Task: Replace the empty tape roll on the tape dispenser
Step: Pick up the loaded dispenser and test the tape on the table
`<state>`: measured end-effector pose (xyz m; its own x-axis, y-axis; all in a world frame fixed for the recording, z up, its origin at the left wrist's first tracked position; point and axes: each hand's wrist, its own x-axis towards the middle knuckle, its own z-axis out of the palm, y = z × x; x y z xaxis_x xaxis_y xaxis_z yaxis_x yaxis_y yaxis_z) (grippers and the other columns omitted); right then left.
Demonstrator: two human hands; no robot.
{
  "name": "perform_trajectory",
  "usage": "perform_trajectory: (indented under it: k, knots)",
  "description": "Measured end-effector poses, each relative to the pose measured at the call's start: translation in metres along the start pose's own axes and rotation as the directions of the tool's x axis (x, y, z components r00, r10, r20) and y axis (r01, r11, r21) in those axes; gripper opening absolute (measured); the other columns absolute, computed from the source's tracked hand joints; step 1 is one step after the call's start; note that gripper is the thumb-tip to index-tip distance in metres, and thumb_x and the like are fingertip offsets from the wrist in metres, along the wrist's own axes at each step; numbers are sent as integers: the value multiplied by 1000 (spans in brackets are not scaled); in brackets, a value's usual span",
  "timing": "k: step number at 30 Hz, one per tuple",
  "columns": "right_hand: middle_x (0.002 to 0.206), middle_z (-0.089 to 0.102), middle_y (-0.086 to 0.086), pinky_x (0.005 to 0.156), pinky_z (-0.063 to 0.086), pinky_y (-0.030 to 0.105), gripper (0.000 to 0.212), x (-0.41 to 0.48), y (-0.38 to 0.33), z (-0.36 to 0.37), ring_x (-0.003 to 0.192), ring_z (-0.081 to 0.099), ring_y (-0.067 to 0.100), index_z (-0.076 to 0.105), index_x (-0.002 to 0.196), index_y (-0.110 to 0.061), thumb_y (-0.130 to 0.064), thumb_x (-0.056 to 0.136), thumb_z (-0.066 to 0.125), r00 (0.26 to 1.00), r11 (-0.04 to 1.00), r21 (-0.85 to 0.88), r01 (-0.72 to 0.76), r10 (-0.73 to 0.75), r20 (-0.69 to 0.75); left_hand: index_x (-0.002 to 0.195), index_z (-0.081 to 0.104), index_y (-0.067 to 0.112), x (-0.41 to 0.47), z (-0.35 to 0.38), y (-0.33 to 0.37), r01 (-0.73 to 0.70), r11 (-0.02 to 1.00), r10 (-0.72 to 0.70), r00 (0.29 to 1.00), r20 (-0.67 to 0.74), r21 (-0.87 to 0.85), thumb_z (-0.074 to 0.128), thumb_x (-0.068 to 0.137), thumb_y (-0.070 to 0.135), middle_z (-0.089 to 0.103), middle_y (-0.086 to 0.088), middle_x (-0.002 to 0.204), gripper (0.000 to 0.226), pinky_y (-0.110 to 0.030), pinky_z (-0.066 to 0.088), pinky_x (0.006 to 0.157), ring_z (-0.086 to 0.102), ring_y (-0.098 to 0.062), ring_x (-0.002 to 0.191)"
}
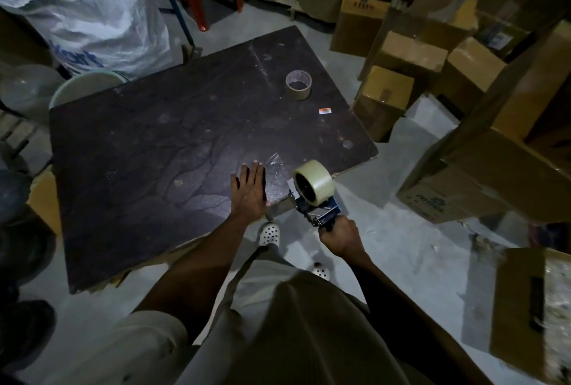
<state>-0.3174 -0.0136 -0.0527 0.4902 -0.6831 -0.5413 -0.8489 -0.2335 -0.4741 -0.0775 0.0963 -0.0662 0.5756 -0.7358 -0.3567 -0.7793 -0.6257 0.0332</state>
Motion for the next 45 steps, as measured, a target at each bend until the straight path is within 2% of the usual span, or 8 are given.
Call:
perform_trajectory:
  k: [7,11,18,20,23,25,30,45]
  knots:
    - [82,68,8,66,43,29,19,-2,1,-2,77,64,31,62,83,-16,-32,75,56,1000,1000,9,26,-27,6,161,-6,14,10,-9,9,-199,971,188,978,89,132,71,83,50,-5,-6,170,115,-63,2,122,-3,-37,155]
    - [82,68,7,66,43,28,21,-2,4,-3,76,64,29,64,85,-16,-33,76,56,999,999,-11,39,-39,2,161,-8,19,29,-12,7,-186,978,162,962,220,92,67,80,58,-6,-2,171,116,-71,-1,117,-8,-37,155]
    - [73,59,6,65,39,28,20,-10,13,-12,71,59,33,55,75,-12,-31,78,56,999,999,-40,22,-21,25,159,-14,26,35,-14,-4,-191,974,154,952,266,119,85,38,76,-11,4,170,164,-73,-3,113,-8,-40,154]
    - [72,59,7,65,38,28,17,-10,13,-13,69,55,29,54,72,-12,-26,80,60,1000,999,-29,21,-20,24,159,-15,27,33,-12,-2,-175,979,142,955,262,108,85,44,73,-13,5,169,160,-74,-3,114,-9,-40,154]
    - [73,60,7,65,41,29,15,-12,8,-14,70,56,28,54,73,-14,-25,80,61,1000,1000,-9,15,-15,24,160,-10,30,31,-15,3,-131,991,125,962,245,9,74,76,55,-10,6,170,122,-75,-1,114,-10,-38,154]
    - [74,63,8,64,47,32,14,-12,5,-14,70,60,29,57,76,-13,-26,78,62,1000,1000,6,4,-4,18,161,-4,31,31,-21,6,-94,993,109,962,250,-69,70,81,42,-8,8,170,110,-74,-5,115,-10,-36,155]
    - [74,66,10,65,62,43,24,-11,4,-13,69,68,34,59,79,-12,-35,70,58,1000,1000,5,-9,9,27,161,4,30,32,-25,8,-55,986,99,952,288,-158,74,76,35,-6,9,170,111,-71,-12,115,-11,-35,155]
    - [76,67,8,68,63,46,21,-19,-3,-15,72,69,33,59,78,-13,-32,69,59,999,1000,13,-17,16,37,161,4,31,31,-9,12,-21,990,53,971,231,-139,71,81,42,-5,8,170,105,-73,-11,113,-7,-36,155]
